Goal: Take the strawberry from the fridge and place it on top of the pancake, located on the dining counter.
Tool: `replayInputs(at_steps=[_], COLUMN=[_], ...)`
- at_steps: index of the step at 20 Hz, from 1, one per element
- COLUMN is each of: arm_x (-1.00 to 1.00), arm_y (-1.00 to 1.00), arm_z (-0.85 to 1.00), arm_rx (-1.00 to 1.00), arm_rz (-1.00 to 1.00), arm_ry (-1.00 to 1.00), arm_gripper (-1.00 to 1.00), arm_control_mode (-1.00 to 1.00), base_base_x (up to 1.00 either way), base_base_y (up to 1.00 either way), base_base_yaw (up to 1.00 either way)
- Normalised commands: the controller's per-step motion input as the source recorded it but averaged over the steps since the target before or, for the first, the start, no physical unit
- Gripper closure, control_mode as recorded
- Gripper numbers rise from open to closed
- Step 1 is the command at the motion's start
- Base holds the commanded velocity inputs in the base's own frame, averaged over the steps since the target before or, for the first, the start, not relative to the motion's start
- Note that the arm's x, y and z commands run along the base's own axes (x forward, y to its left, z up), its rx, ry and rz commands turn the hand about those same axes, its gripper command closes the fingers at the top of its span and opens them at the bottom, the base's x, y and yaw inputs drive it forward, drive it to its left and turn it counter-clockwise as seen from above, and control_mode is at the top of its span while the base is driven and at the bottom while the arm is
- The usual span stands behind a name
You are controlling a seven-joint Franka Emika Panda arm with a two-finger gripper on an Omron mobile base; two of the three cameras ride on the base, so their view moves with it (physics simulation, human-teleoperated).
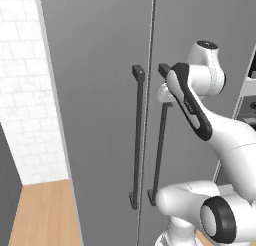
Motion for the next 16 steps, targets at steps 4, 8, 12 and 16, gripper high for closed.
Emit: replayInputs(at_steps=[4,8,12,16], arm_x=[0.00,0.00,0.00,0.00], arm_y=[0.00,0.00,0.00,0.00], arm_z=[0.00,0.00,0.00,0.00], arm_rx=[0.00,0.00,0.00,0.00], arm_rz=[0.00,0.00,0.00,0.00], arm_ry=[0.00,0.00,0.00,0.00], arm_gripper=[-1.00,-1.00,-1.00,-1.00], arm_control_mode=[1.00,1.00,1.00,1.00], base_base_x=[-0.59,-0.88,-0.10,0.00], base_base_y=[-0.05,0.17,0.88,0.25], base_base_yaw=[-0.01,-0.05,-0.02,-0.01])
